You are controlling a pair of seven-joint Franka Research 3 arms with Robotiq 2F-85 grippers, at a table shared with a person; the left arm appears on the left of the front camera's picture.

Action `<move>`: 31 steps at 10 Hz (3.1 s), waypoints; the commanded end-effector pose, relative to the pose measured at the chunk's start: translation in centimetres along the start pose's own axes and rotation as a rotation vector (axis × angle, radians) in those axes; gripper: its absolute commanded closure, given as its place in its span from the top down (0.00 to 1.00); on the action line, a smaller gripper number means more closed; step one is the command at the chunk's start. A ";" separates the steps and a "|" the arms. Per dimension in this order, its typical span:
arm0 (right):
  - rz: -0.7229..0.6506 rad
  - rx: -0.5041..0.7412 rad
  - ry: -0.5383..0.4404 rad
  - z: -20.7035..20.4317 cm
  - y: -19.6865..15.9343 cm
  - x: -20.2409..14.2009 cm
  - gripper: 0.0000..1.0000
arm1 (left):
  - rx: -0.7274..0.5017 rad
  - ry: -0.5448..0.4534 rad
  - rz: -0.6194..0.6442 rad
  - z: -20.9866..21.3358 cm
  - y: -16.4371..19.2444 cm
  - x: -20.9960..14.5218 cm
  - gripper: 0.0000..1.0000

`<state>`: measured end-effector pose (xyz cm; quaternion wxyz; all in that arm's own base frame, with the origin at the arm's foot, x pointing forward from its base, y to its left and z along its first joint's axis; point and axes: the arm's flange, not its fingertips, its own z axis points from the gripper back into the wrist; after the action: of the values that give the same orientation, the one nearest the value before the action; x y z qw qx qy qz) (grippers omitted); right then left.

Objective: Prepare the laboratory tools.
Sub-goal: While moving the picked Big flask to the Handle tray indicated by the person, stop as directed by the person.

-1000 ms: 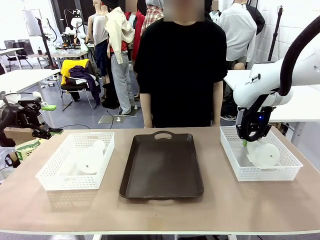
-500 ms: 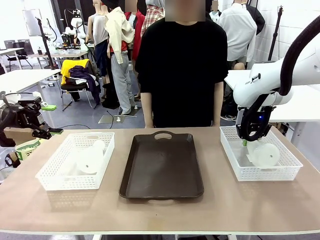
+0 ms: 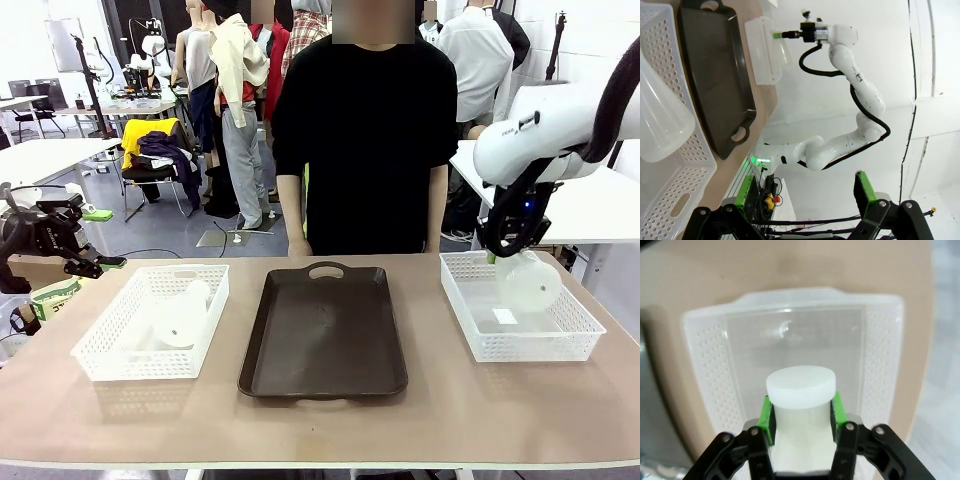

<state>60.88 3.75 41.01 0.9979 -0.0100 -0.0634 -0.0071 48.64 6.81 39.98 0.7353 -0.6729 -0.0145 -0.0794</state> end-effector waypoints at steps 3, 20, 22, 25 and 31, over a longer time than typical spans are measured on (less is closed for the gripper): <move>-0.024 -0.043 -0.070 4.5 2.5 -3.5 0.00 | 0.015 0.009 -0.003 0.2 -0.1 -0.2 1.00; 0.030 -0.044 -0.069 6.5 3.5 -3.7 0.00 | 0.015 0.009 -0.003 0.2 -0.1 -0.2 1.00; 0.047 -0.064 -0.065 8.4 5.9 -4.3 0.00 | 0.015 0.009 -0.003 0.2 -0.1 -0.2 1.00; 0.130 -0.037 -0.094 10.4 11.2 -4.4 0.00 | 0.015 0.009 -0.003 0.2 -0.1 -0.2 1.00; 0.348 0.074 -0.002 7.6 25.0 -2.8 0.00 | 0.015 0.009 -0.003 0.2 -0.1 -0.2 1.00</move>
<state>56.07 27.33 47.63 0.9848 0.0211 -0.0845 0.1502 48.65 6.73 39.98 0.7352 -0.6730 -0.0141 -0.0800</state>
